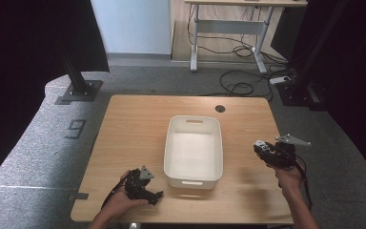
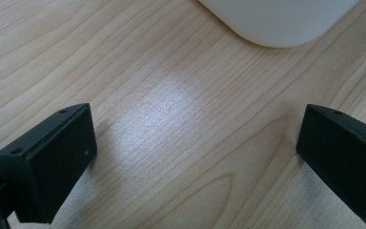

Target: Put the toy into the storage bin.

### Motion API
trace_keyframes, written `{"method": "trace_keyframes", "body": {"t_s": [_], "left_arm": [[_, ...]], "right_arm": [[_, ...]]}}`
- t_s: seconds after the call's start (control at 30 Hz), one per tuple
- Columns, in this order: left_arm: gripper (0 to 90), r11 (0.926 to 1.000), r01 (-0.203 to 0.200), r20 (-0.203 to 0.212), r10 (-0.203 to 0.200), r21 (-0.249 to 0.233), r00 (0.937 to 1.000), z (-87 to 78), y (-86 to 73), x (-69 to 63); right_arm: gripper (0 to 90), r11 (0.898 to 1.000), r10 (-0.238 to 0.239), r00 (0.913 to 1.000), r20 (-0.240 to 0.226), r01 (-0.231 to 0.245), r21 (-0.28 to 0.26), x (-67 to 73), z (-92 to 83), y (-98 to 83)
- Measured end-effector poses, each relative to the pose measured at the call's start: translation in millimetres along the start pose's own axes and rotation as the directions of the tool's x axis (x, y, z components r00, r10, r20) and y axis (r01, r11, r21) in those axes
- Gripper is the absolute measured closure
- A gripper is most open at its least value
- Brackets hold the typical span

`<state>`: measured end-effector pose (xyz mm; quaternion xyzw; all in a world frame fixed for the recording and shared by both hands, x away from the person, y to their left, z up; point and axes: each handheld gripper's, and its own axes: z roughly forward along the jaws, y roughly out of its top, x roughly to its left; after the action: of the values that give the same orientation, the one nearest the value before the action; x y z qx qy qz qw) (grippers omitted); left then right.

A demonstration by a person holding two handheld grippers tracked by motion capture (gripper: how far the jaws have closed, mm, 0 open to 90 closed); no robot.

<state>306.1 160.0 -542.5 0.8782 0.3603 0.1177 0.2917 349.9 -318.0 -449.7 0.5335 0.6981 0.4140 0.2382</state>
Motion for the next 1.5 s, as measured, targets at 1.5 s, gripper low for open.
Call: {"method": "trace_keyframes", "body": {"t_s": [1.5], "left_arm": [[0.1,1.0000,-0.001,0.000,0.001,-0.002,1.0000,0.1,0.0,0.0]], "right_arm": [[50.4,0.999,-0.031,0.9977,-0.060,0.030,-0.015,35.9,7.8,9.5]]}}
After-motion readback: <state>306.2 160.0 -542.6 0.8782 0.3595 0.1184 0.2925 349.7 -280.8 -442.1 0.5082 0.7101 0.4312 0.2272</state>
